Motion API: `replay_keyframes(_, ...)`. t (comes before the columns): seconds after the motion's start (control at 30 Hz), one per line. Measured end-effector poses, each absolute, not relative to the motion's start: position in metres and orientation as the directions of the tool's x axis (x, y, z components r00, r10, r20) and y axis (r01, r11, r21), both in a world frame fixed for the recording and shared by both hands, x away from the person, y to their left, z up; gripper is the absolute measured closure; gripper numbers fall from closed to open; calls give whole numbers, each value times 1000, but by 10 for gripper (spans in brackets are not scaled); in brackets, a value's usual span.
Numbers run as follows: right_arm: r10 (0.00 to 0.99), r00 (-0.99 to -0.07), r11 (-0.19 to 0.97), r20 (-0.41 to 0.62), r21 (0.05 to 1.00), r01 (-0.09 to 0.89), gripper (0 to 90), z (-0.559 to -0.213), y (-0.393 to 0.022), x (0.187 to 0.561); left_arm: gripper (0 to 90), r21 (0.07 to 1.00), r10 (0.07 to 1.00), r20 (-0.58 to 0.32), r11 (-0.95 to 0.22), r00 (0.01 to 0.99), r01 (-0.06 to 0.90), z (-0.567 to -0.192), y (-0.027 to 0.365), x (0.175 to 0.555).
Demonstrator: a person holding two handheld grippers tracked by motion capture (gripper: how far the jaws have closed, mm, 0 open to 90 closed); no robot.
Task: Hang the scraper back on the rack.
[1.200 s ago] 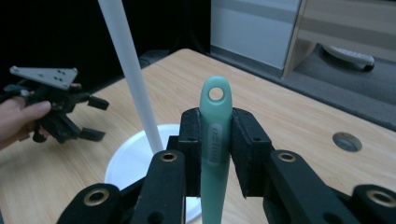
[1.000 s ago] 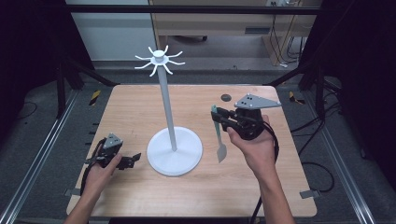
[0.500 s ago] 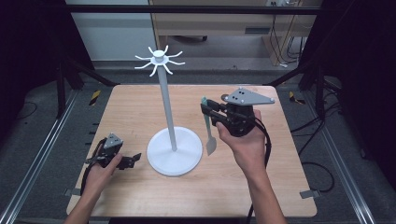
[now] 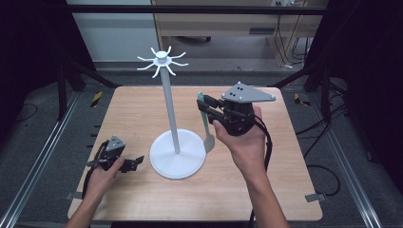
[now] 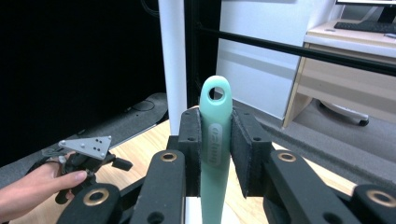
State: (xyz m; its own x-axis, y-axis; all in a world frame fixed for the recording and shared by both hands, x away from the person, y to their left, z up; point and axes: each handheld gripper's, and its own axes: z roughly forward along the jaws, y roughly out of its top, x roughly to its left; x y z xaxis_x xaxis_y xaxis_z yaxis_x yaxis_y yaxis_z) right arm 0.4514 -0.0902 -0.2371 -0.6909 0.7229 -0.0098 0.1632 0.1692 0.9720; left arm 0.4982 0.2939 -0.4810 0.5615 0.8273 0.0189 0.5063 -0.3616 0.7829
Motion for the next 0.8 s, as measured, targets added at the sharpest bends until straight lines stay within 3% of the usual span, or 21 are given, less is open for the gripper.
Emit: replay_keyframes(0.8,711,-701,163,-47,982,99,747,-206,-70,446,36,782,827,17,-360,561,508,-481,293,498)
